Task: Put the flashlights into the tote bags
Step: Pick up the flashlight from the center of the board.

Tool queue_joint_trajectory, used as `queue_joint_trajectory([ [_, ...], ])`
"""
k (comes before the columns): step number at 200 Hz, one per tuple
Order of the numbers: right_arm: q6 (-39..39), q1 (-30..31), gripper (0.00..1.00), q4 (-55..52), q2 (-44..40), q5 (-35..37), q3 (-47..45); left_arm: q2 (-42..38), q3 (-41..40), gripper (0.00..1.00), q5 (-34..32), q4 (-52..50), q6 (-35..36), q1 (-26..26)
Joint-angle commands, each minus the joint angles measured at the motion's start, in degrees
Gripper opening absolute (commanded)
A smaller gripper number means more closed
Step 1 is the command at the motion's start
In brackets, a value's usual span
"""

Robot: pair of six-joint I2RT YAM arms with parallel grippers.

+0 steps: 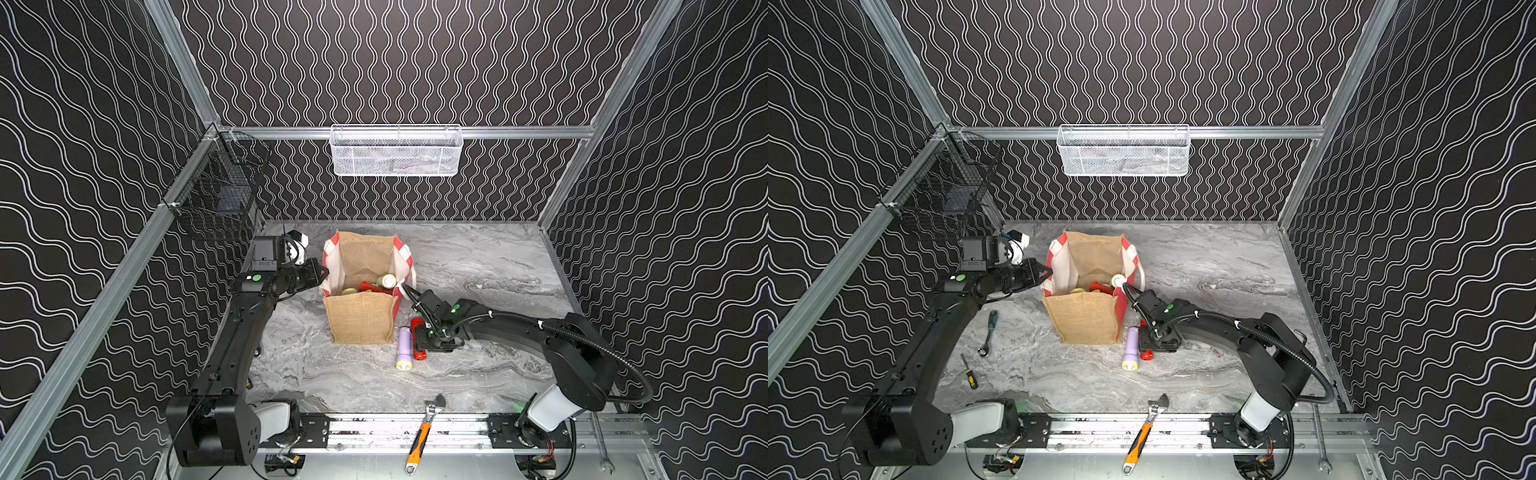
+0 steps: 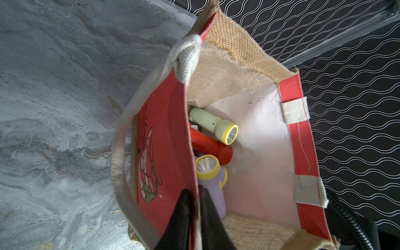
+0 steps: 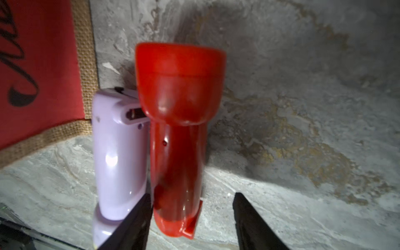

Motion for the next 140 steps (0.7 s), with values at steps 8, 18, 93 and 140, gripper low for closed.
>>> queue_joint_trajectory([
  [8, 0.7, 0.8, 0.62, -1.5, 1.1, 1.0, 1.0, 0.0, 0.3, 0.15, -0.2, 1.1, 1.1, 0.0],
  [18, 1.0, 1.0, 0.62, -1.6, 1.4, 0.8, 0.8, 0.1, 0.3, 0.15, -0.2, 1.1, 1.0, 0.0],
  [93, 1.5, 2.1, 0.59, -1.6, 3.6, 1.0, 0.7, 0.1, 0.3, 0.15, -0.1, 1.1, 1.0, 0.0],
  [140, 1.0, 2.1, 0.56, -3.7, 5.9, 3.0, 2.7, 0.3, 0.3, 0.15, -0.1, 1.2, 1.0, 0.0],
])
